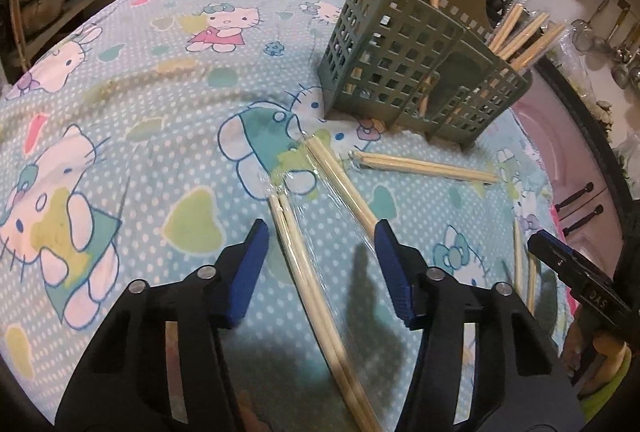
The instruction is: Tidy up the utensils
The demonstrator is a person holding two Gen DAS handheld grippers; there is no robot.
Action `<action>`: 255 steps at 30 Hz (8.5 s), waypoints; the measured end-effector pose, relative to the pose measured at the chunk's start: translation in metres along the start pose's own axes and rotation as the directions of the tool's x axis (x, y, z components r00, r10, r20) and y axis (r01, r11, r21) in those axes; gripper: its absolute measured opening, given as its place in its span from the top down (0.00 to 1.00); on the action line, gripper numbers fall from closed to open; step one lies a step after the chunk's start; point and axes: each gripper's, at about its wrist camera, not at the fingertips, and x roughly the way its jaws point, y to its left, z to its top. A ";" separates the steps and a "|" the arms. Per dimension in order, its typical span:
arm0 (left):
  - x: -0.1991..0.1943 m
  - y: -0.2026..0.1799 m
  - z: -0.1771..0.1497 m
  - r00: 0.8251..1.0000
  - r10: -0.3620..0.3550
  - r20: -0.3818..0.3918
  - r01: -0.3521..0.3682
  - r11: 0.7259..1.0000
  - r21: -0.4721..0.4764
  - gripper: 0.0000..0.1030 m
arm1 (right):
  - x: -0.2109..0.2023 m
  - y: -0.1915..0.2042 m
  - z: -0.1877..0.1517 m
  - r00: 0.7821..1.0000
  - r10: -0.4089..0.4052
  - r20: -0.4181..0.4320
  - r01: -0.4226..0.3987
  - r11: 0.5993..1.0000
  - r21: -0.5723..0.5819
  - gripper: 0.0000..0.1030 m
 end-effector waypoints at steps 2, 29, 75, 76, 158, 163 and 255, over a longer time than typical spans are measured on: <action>0.003 0.002 0.003 1.000 0.007 -0.004 -0.007 1.000 -0.001 0.60 | 0.005 -0.002 0.002 1.000 -0.004 -0.012 0.004 1.000 0.009 0.40; 0.018 0.011 0.025 0.998 0.067 -0.012 -0.066 0.998 0.017 0.91 | 0.035 -0.019 0.020 0.998 -0.013 -0.062 0.018 0.996 0.086 0.85; -0.120 -0.051 0.058 0.948 -0.162 0.275 0.124 0.981 0.152 0.96 | -0.095 0.068 0.059 0.935 0.237 0.265 -0.211 0.970 -0.121 0.95; -0.121 -0.052 0.059 0.946 -0.165 0.279 0.125 0.980 0.157 0.96 | -0.097 0.068 0.059 0.933 0.236 0.272 -0.210 0.970 -0.123 0.95; -0.092 -0.075 0.169 0.884 -0.186 0.429 0.135 0.980 0.147 0.97 | -0.032 0.078 0.215 0.715 0.069 0.696 0.006 0.994 -0.105 0.95; -0.088 -0.070 0.165 0.890 -0.178 0.420 0.134 0.982 0.132 0.97 | -0.020 0.075 0.211 0.716 0.065 0.695 -0.004 0.996 -0.089 0.95; -0.083 -0.034 0.059 0.954 -0.076 0.291 0.070 0.997 0.031 0.11 | -0.066 0.053 0.064 0.939 0.052 0.339 -0.030 0.997 -0.068 0.28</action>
